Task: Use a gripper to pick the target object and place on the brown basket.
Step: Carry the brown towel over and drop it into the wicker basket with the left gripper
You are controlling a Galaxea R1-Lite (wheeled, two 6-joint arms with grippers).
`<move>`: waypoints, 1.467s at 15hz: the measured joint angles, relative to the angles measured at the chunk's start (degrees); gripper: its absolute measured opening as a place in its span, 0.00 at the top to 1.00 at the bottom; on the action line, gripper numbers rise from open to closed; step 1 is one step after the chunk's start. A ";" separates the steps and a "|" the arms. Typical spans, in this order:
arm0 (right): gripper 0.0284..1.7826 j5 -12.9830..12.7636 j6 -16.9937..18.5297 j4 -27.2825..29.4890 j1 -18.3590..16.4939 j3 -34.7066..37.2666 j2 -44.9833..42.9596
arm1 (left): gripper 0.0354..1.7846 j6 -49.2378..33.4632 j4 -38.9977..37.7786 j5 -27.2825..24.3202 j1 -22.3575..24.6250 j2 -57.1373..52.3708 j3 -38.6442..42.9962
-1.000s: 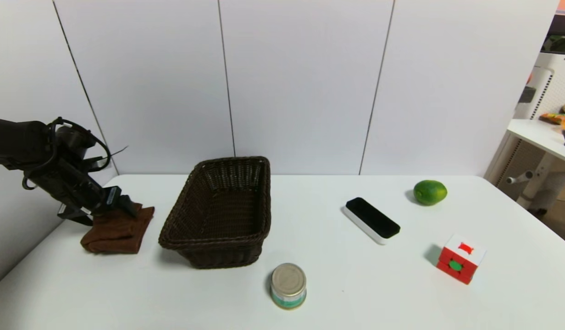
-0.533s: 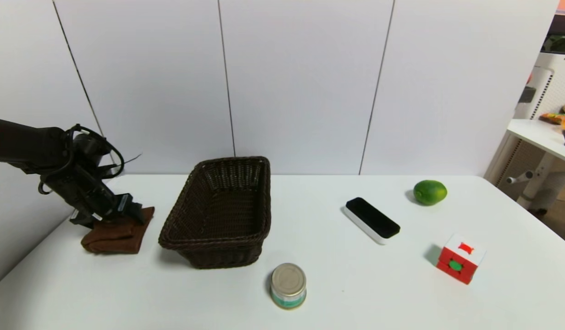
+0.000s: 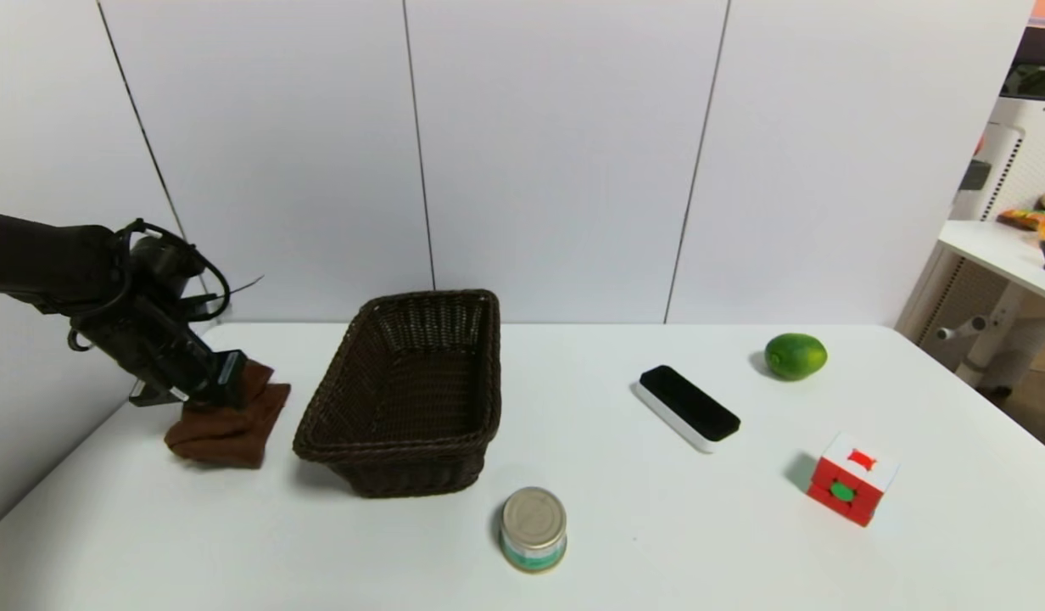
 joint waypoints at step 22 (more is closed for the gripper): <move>0.05 0.00 0.00 -0.02 0.00 0.00 0.00 | 0.63 -13.87 -5.81 0.11 -26.72 -6.42 -11.43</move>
